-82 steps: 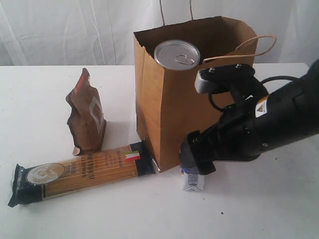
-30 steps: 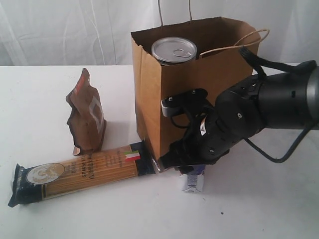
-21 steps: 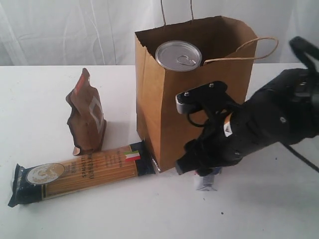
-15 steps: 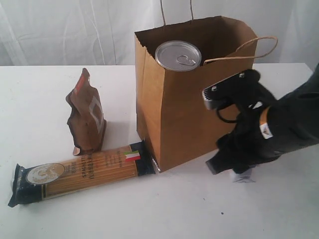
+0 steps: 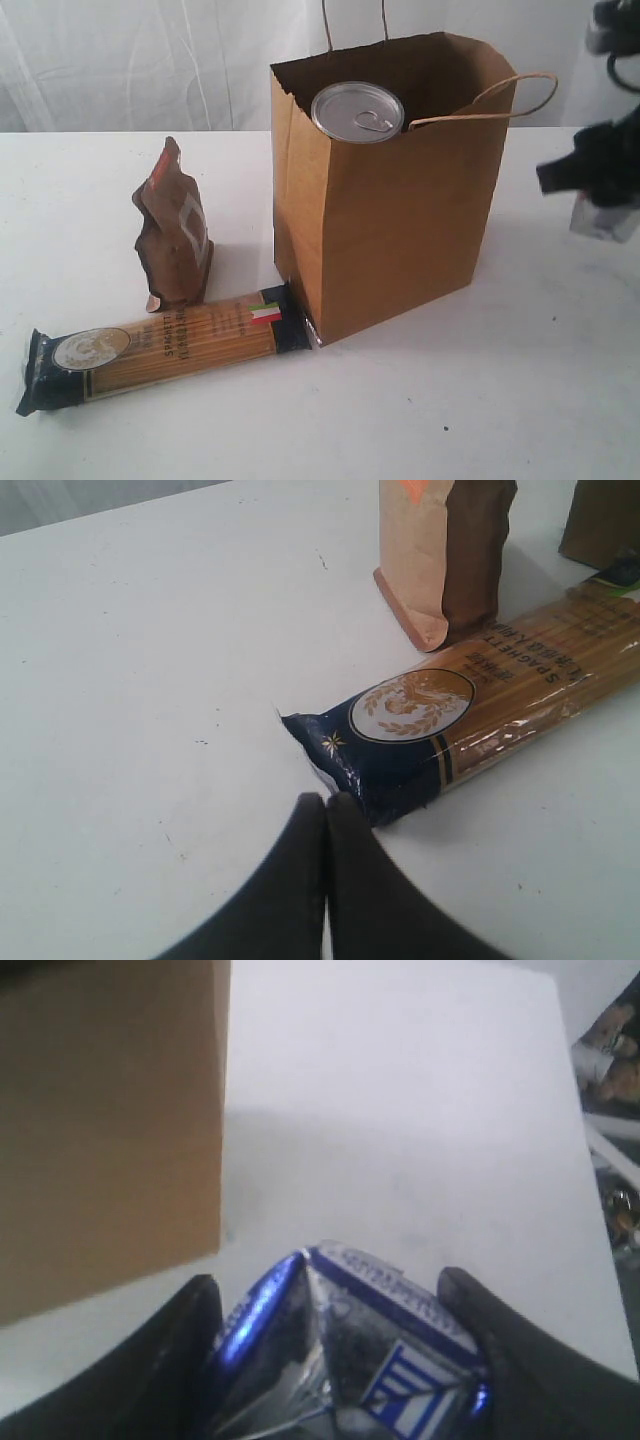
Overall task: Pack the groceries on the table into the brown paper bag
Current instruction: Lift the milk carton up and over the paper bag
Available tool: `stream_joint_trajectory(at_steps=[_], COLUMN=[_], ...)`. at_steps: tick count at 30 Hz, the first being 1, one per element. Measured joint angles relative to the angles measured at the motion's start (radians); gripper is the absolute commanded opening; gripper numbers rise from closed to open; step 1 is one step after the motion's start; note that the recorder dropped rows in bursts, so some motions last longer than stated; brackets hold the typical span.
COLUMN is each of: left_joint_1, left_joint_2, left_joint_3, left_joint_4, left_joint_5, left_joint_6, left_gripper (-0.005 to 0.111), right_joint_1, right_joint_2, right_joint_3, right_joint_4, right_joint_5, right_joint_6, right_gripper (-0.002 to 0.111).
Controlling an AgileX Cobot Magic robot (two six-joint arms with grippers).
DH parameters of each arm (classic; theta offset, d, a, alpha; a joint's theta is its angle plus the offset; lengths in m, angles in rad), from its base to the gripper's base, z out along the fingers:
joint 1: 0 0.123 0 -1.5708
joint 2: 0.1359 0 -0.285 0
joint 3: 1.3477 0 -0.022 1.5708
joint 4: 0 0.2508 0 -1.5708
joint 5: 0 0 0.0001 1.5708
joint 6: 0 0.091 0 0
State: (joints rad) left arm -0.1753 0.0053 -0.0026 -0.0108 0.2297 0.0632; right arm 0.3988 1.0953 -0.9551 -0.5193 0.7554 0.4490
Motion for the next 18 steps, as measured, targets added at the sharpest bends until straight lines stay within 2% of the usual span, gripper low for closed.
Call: stream_joint_trajectory(at_steps=[10, 18], left_joint_1=[0.000, 0.000], left_joint_2=[0.000, 0.000], left_joint_3=[0.000, 0.000], left_joint_4=[0.000, 0.000], left_joint_5=[0.000, 0.000], left_joint_6=[0.000, 0.000], left_gripper=[0.000, 0.000], right_joint_1=[-0.032, -0.032], right_joint_2=[0.052, 0.191], right_joint_3=[-0.266, -0.348], right_joint_4=[0.026, 0.245], right_joint_5=[-0.175, -0.264], right_joint_6=[0.000, -0.141], right_gripper=[0.000, 0.000])
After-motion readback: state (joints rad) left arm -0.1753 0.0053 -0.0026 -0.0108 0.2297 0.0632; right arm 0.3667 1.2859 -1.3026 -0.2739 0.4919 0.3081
